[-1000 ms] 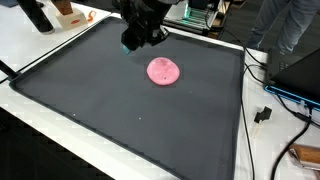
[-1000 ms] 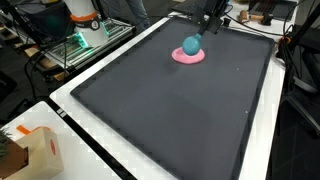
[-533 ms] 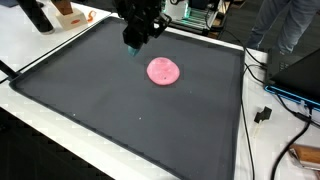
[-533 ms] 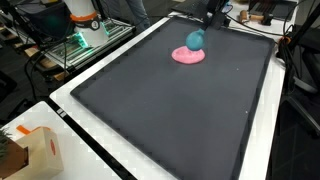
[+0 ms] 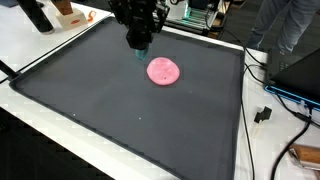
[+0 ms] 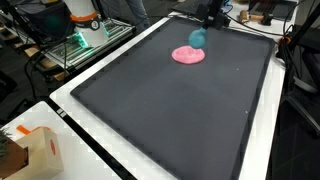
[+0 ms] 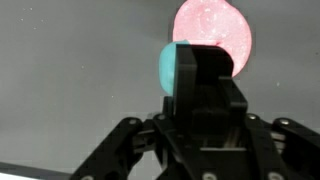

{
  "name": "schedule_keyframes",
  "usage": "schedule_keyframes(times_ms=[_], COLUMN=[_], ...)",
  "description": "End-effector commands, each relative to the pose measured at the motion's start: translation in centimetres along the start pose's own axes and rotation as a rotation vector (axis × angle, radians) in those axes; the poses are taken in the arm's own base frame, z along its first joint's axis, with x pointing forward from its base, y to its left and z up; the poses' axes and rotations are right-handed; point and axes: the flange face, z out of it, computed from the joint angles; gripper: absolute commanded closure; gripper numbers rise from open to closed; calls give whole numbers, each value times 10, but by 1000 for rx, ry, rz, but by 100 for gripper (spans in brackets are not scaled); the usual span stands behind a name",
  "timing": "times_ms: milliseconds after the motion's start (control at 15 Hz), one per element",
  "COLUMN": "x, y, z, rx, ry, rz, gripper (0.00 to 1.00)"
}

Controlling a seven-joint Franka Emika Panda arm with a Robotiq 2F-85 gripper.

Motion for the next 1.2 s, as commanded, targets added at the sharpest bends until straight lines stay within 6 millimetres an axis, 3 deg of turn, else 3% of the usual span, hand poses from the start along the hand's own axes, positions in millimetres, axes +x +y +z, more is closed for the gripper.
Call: schedule_keyframes(times_ms=[0,400,1133], x=[-12,-17,-27], y=[13,33,55], z=[0,5,37], rx=[117,289,558], ry=[28,72,120], rz=[-66,-166,-323], gripper=[75,75,75])
